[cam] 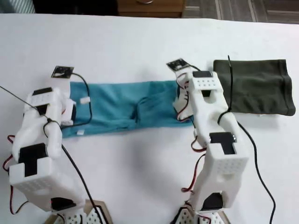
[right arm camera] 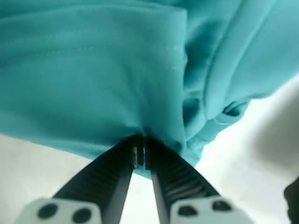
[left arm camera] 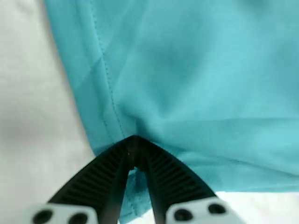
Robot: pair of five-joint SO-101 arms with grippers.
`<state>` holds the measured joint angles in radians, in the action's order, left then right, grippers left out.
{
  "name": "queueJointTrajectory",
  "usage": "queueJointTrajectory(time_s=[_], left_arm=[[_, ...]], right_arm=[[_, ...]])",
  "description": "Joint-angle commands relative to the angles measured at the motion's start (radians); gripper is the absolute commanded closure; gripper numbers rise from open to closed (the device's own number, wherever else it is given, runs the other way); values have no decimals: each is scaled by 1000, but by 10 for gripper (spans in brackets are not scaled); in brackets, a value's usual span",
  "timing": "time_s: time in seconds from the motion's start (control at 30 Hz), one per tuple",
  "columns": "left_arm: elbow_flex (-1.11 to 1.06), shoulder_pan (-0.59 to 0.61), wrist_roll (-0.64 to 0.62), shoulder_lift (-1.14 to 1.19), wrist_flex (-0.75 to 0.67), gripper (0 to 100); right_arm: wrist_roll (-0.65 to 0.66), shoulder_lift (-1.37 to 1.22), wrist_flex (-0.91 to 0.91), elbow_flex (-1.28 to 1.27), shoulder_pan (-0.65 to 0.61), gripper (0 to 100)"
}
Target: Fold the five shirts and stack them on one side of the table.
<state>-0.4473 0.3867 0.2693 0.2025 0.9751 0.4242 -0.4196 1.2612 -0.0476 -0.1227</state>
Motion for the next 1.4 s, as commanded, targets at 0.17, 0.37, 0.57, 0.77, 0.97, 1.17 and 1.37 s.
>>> queueJointTrajectory(time_s=[0.17, 0.37, 0.57, 0.77, 0.97, 1.17, 1.37], left_arm=[[-5, -11, 2, -3, -28, 974], [-5, -11, 2, -3, -28, 974], [-5, -11, 2, -3, -28, 974], [-5, -11, 2, -3, -28, 974], [4, -9, 2, -6, -25, 973], [120, 29, 3, -63, 209, 972], [305, 170, 3, -15, 324, 849]], right_arm=[[2, 259, 18, -8, 18, 978], [2, 630, 163, -57, 82, 978], [2, 865, -47, -535, 240, 978], [-8, 966, -470, -1003, 282, 978], [-9, 987, -690, -1195, 280, 978], [-9, 995, -697, -1201, 262, 978], [-8, 993, -699, -1201, 259, 978]])
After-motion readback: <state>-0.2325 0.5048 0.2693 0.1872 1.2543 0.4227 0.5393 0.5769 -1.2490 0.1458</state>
